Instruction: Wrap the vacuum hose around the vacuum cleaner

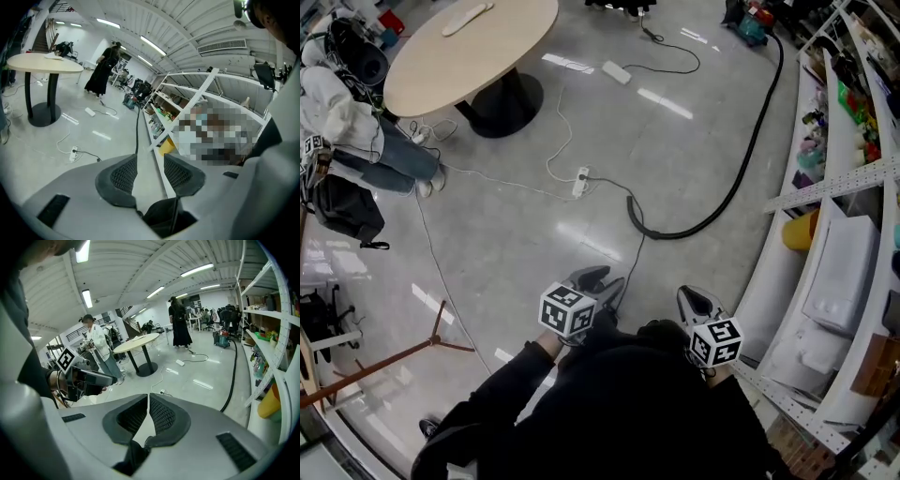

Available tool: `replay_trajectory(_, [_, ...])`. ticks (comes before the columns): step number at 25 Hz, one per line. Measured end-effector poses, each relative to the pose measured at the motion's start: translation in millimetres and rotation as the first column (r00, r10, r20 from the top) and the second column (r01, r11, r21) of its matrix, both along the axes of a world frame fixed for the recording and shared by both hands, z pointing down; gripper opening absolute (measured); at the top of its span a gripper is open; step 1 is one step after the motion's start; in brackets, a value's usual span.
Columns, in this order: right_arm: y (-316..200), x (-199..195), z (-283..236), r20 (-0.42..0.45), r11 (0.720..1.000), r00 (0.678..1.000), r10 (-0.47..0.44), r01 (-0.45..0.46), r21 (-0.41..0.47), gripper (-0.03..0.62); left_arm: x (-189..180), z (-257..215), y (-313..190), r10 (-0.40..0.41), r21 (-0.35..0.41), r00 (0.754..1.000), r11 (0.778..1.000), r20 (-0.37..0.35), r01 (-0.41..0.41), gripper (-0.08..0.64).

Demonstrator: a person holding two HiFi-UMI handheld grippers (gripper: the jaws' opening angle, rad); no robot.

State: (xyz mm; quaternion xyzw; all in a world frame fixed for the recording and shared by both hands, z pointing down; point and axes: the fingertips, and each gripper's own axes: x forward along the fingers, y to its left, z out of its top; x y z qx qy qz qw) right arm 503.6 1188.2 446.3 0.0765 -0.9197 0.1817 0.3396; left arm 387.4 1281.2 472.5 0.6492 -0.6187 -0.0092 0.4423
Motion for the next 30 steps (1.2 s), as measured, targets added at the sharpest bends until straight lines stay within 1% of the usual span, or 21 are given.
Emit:
replay_trajectory(4, [-10.7, -12.3, 12.4, -0.034, 0.999, 0.999, 0.029, -0.029, -0.014, 0.025, -24.1, 13.6, -10.0, 0.012, -0.022, 1.000, 1.000, -0.014, -0.012, 0.190])
replay_trajectory(8, [-30.6, -28.3, 35.0, -0.044, 0.998, 0.999, 0.019, -0.021, -0.052, 0.025, -28.8, 27.6, -32.5, 0.015, -0.055, 1.000, 0.998, -0.027, -0.016, 0.190])
replay_trajectory(12, [-50.7, -51.8, 63.2, -0.039, 0.992, 0.997, -0.062, 0.058, -0.109, 0.025, -32.8, 36.2, -64.9, -0.001, -0.093, 1.000, 0.996, -0.011, 0.000, 0.190])
replay_trajectory(15, [-71.7, -75.3, 80.7, -0.028, 0.981, 0.990, -0.137, 0.132, -0.143, 0.025, -45.2, 36.0, -90.7, -0.018, -0.131, 0.999, 0.991, 0.038, 0.023, 0.190])
replay_trajectory(18, [-105.9, -95.7, 99.0, -0.043, 0.973, 0.978, -0.204, 0.197, -0.122, 0.025, -55.3, 33.8, -121.1, -0.031, -0.155, 0.996, 0.987, 0.079, 0.043, 0.190])
replay_trajectory(20, [-133.6, -105.6, 120.0, -0.068, 0.968, 0.969, -0.239, 0.232, -0.092, 0.025, -59.3, 39.6, -145.1, -0.041, -0.167, 0.995, 0.984, 0.088, 0.056, 0.190])
replay_trajectory(21, [-144.3, -109.1, 133.7, -0.081, 0.965, 0.964, -0.254, 0.246, -0.090, 0.025, -61.2, 44.3, -155.8, -0.048, -0.172, 0.995, 0.983, 0.090, 0.063, 0.190])
replay_trajectory(24, [-162.9, -114.4, 180.9, -0.133, 0.954, 0.949, -0.287, 0.272, -0.124, 0.026, -65.4, 62.3, -178.6, -0.075, -0.189, 0.994, 0.978, 0.082, 0.089, 0.190])
replay_trajectory(27, [-170.5, -116.2, 226.7, -0.205, 0.947, 0.929, -0.310, 0.281, -0.158, 0.026, -68.2, 82.1, -192.6, -0.095, -0.203, 0.994, 0.974, 0.053, 0.104, 0.190])
replay_trajectory(30, [-175.9, -125.5, 274.7, -0.253, 0.944, 0.914, -0.318, 0.279, -0.178, 0.028, -74.0, 114.3, -203.0, -0.066, -0.218, 0.997, 0.973, 0.035, 0.072, 0.190])
